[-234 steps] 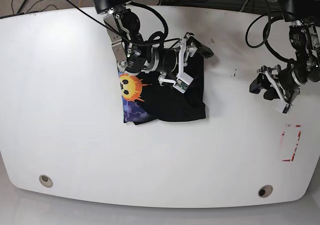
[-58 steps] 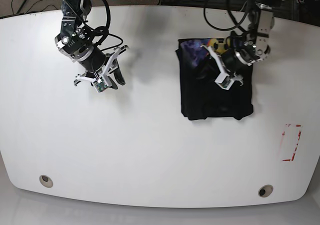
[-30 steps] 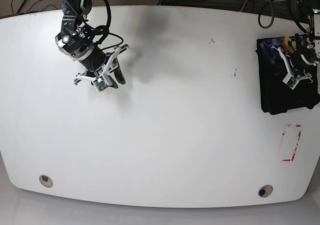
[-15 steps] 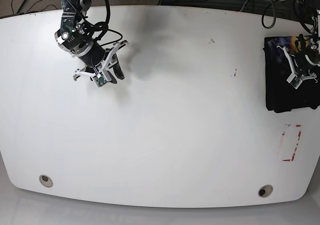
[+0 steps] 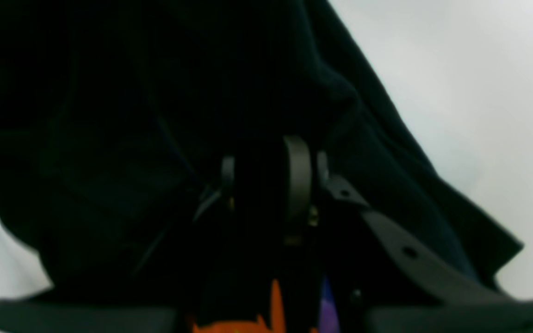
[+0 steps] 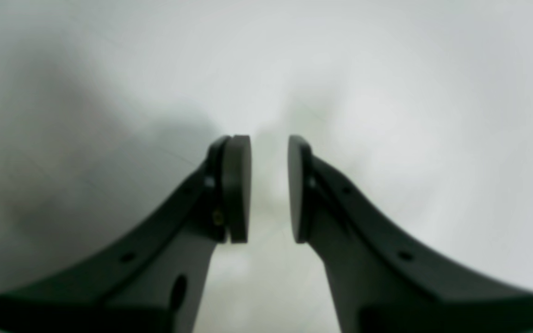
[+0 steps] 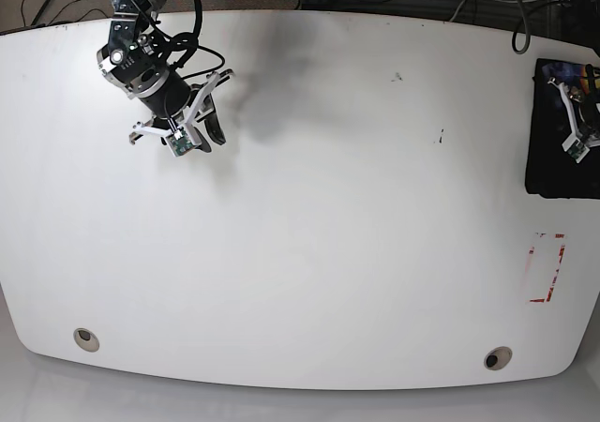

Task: Layout the t-shirt on the table in an organized manner, then fold the t-shirt properly
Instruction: 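Release the bundle and raise the left gripper away from it, then reach both grippers to the new crumpled black shirt and grasp its edges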

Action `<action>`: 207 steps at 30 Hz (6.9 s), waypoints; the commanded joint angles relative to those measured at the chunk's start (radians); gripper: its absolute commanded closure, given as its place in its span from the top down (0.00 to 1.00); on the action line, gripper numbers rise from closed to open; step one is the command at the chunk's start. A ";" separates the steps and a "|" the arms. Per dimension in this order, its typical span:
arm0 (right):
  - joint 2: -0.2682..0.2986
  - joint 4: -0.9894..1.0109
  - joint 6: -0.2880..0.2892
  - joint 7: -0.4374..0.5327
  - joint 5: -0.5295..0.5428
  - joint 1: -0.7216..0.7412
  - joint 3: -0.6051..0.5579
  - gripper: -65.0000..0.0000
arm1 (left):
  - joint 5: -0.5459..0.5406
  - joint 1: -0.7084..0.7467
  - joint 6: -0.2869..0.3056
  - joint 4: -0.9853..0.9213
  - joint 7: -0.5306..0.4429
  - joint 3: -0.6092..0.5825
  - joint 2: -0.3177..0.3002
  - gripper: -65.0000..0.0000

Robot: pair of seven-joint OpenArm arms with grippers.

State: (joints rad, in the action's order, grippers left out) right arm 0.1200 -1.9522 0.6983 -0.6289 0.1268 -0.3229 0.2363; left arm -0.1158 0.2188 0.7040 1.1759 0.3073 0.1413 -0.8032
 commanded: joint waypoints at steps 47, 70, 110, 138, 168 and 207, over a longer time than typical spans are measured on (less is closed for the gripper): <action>0.004 -0.042 0.000 0.027 0.007 -0.040 0.044 0.20 | -0.054 0.060 -0.006 0.151 0.046 0.358 0.086 0.18; 0.002 -0.042 0.000 0.027 0.007 -0.035 0.041 0.20 | -0.055 0.061 -0.006 0.154 0.051 0.358 0.090 0.18; 0.002 -0.042 0.000 0.024 0.006 0.015 0.039 0.30 | 0.250 -0.106 -0.006 0.603 0.053 0.156 0.744 0.47; -0.032 0.256 0.000 -0.157 0.007 0.562 -0.148 0.66 | 0.428 -0.263 -0.006 0.479 0.054 0.139 0.930 0.47; -0.108 1.151 0.000 0.286 0.007 0.977 -0.259 0.66 | 0.425 -0.256 -0.006 0.482 0.112 0.146 0.879 0.47; -0.127 1.414 0.000 0.519 0.007 1.068 -0.257 0.00 | 0.419 -0.218 -0.006 0.479 0.123 0.146 0.879 0.47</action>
State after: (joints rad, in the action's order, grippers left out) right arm -0.0082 -0.5159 0.6888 -0.1207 0.1116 0.6952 -0.0238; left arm 0.3210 0.0166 0.7036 1.6390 0.4553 0.2890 0.0769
